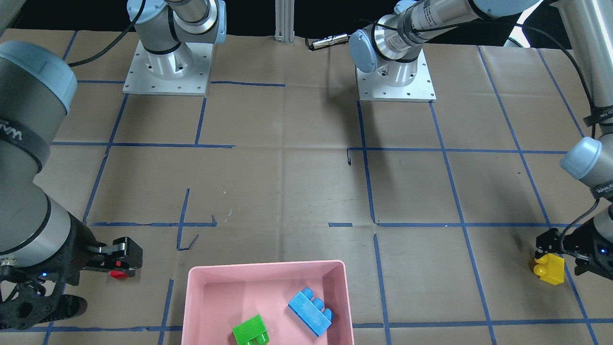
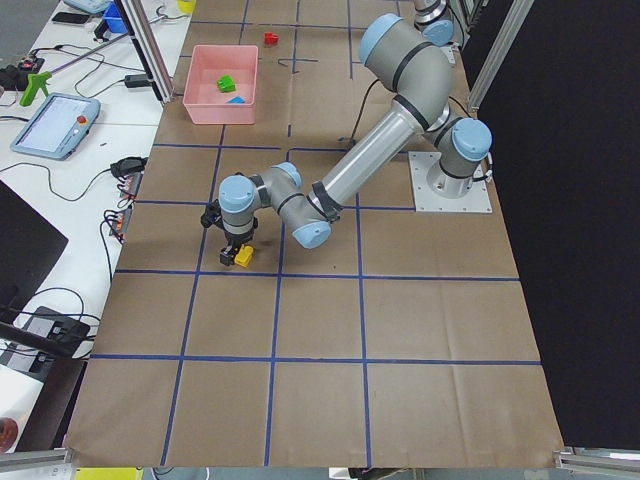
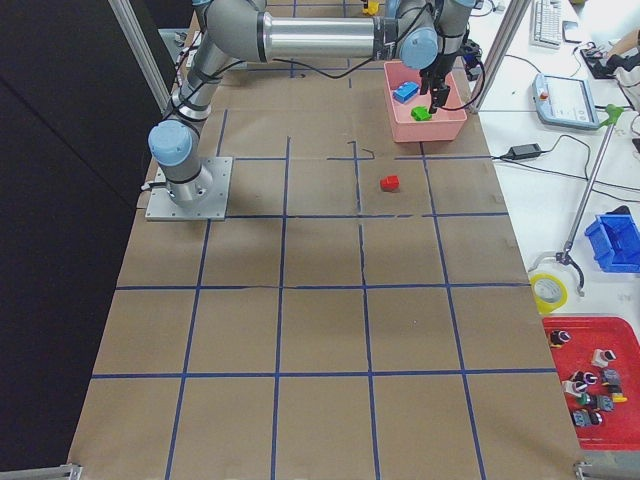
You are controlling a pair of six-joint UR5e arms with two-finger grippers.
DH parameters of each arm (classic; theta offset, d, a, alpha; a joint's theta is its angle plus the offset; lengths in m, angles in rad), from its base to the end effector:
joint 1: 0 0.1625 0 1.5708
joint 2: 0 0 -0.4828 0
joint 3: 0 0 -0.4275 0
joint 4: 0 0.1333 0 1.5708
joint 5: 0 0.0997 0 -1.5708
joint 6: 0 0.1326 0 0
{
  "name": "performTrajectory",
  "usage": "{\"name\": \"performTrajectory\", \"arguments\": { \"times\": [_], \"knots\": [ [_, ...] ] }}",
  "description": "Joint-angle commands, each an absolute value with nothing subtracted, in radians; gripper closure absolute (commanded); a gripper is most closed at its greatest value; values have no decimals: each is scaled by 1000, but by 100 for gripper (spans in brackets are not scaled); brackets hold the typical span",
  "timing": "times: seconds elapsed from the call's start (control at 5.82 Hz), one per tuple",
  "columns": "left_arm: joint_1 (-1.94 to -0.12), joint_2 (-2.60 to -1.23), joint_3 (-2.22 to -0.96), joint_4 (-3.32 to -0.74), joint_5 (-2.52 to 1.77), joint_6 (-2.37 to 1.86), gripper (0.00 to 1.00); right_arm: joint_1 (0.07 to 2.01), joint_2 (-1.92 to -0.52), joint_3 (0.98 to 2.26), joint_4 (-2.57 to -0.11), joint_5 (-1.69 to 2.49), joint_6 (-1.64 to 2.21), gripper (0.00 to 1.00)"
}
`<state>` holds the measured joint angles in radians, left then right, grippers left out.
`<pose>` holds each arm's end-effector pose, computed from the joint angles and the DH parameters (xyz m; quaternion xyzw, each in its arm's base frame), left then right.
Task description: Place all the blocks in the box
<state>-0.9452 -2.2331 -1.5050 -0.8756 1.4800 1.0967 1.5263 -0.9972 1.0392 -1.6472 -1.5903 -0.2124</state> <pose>0.3289 -0.7034 0.1815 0.2350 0.9697 -0.0665 0.0078 0.0953 -0.7983 0.4210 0.0837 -0.9963 0.0158 0.0119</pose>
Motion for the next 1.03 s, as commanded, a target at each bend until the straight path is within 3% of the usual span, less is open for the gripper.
{"name": "performTrajectory", "arguments": {
  "times": [0.0, 0.69, 0.86],
  "knots": [
    [-946, -2255, -1505, -871, 1473, 1107, 2, 1479, -1005, 1249, -1840, -1579, -241, 11],
    [-945, -2246, -1491, -873, 1482, 1112, 73, 1417, -1003, 1588, -2274, -1569, -296, 8],
    [-956, -2226, -1449, -880, 1523, 1092, 78, 1408, -1003, 1641, -2311, -1554, -298, 8]
  ]
}}
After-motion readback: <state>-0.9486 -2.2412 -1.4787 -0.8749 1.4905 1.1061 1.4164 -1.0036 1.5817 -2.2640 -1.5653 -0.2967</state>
